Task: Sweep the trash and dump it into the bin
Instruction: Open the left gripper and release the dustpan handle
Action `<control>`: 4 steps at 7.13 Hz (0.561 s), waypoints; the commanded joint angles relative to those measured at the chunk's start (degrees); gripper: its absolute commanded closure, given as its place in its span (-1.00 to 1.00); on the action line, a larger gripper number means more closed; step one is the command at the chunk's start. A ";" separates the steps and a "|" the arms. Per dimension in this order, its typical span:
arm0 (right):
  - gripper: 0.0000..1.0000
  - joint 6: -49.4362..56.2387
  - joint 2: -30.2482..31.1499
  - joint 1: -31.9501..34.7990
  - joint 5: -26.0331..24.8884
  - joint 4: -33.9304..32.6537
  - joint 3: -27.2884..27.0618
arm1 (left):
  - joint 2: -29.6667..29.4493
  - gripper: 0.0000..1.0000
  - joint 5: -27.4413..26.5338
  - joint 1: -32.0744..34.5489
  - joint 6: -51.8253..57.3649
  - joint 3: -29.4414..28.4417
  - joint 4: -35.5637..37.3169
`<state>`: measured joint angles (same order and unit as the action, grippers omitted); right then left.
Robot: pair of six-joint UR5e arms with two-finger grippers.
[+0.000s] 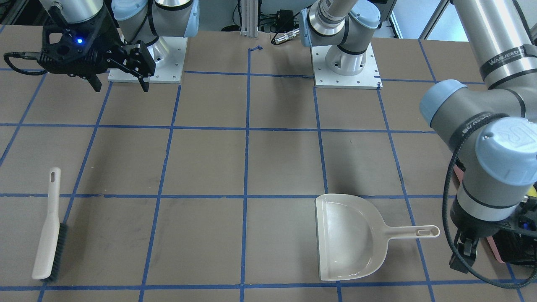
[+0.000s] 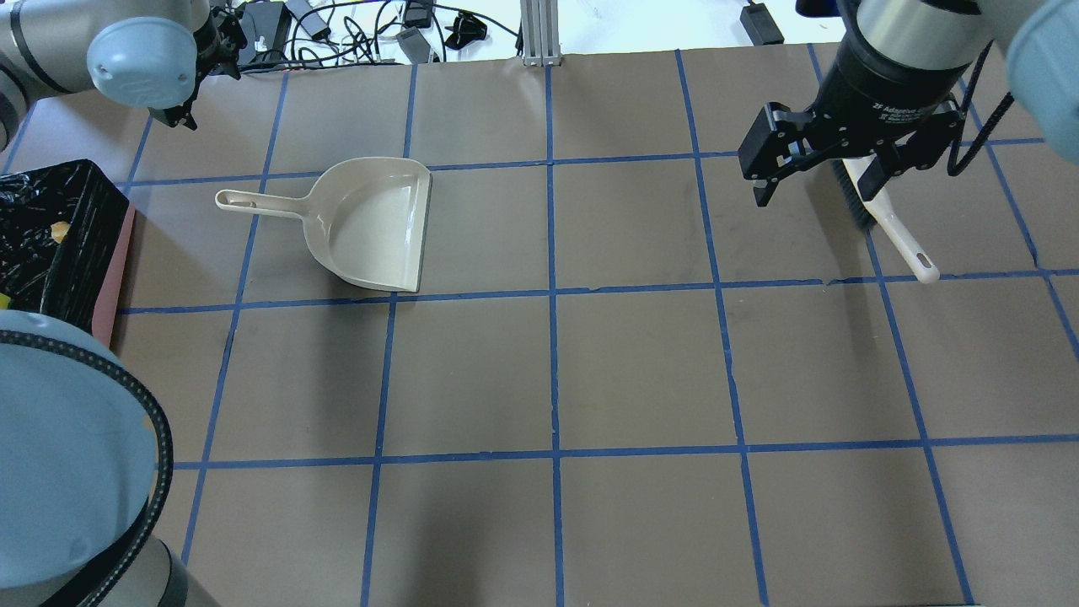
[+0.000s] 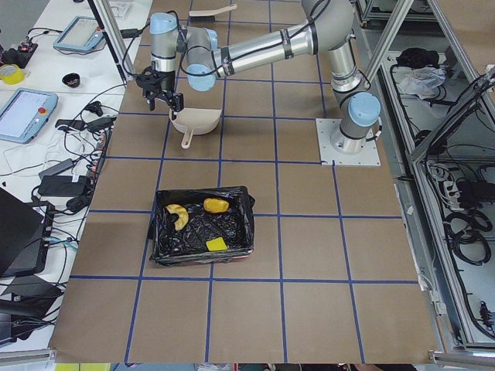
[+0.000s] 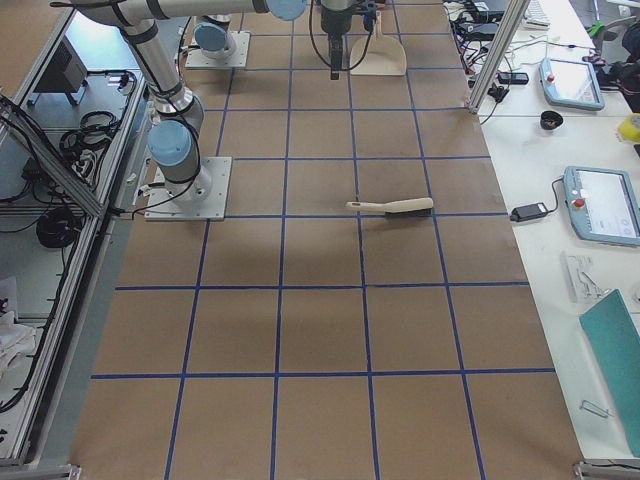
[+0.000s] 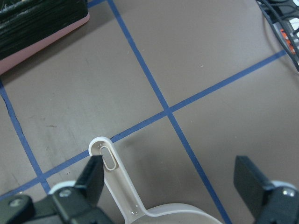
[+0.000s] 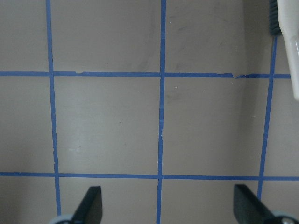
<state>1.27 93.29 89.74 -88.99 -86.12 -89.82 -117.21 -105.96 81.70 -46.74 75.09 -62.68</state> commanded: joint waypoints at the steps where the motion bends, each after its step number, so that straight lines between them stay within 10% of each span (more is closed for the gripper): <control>1: -1.00 -0.13 -0.83 0.00 0.39 -0.36 -1.76 | 3.64 -1.00 3.37 1.44 9.63 0.23 -2.26; 4: -1.00 -0.22 -0.83 0.00 0.31 -0.36 -1.77 | 9.17 -1.00 9.18 2.49 23.94 0.40 -13.23</control>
<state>1.12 92.43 89.74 -88.68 -86.53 -91.53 -110.38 -99.29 83.45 -27.91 75.26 -71.60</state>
